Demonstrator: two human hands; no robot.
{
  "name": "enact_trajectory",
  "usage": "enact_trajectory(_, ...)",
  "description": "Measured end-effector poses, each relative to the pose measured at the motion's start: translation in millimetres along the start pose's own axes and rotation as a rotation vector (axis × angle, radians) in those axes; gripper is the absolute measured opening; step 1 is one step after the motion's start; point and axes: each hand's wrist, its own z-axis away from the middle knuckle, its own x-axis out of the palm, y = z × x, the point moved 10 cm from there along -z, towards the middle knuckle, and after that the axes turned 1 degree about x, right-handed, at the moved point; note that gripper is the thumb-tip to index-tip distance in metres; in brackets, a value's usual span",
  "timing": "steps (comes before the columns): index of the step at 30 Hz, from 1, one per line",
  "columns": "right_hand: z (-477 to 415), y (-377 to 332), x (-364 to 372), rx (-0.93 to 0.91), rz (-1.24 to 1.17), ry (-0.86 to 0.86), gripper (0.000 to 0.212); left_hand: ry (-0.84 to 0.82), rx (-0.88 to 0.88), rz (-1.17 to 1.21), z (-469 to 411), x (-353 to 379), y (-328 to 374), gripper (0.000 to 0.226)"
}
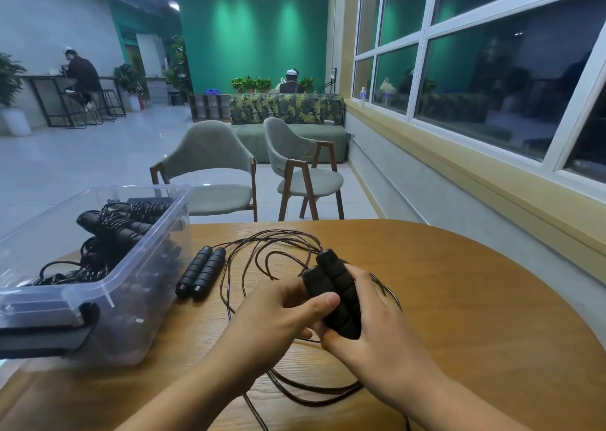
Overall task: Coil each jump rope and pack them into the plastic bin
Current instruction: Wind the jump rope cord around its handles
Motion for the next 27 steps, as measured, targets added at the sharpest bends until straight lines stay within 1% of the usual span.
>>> enact_trajectory(2, -1, 1, 0, 0.0, 0.02, -0.038, 0.072, 0.004, 0.033, -0.154, -1, -9, 6, 0.026)
enact_trajectory(4, -4, 4, -3, 0.018, 0.048, -0.067, 0.069, 0.147, 0.173, -0.346, -2, -33, 25, 0.028)
enact_trajectory(6, -7, 7, -6, 0.047, 0.064, -0.116, 0.066, 0.301, 0.321, -0.427, 3, -54, 44, 0.023)
enact_trajectory(7, -8, 7, -6, 0.06, 0.057, -0.162, 0.064, 0.323, 0.361, -0.474, 4, -58, 48, 0.026)
enact_trajectory(10, -3, 2, 1, 0.068, 0.021, -0.365, 0.06, 0.234, 0.405, -0.607, 1, -48, 46, 0.044)
enact_trajectory(12, 2, -6, 3, 0.057, -0.019, -0.434, 0.064, 0.17, 0.42, -0.634, -2, -42, 42, 0.048)
enact_trajectory(15, 5, -13, 1, 0.054, -0.05, -0.437, 0.068, 0.126, 0.418, -0.607, -4, -35, 34, 0.057)
enact_trajectory(18, 5, -11, -2, 0.056, -0.004, -0.429, 0.061, 0.157, 0.423, -0.634, -1, -31, 31, 0.057)
enact_trajectory(20, 2, -9, -5, 0.025, 0.071, -0.39, 0.054, 0.197, 0.417, -0.657, 0, -31, 32, 0.06)
enact_trajectory(22, 0, -13, -11, -0.052, 0.189, -0.308, 0.05, 0.23, 0.4, -0.655, -2, -34, 33, 0.062)
enact_trajectory(24, 0, -18, -14, -0.109, 0.274, -0.221, 0.05, 0.244, 0.386, -0.64, -7, -37, 33, 0.06)
enact_trajectory(27, 2, -18, -14, -0.099, 0.274, -0.192, 0.047, 0.256, 0.402, -0.555, -12, -42, 34, 0.048)
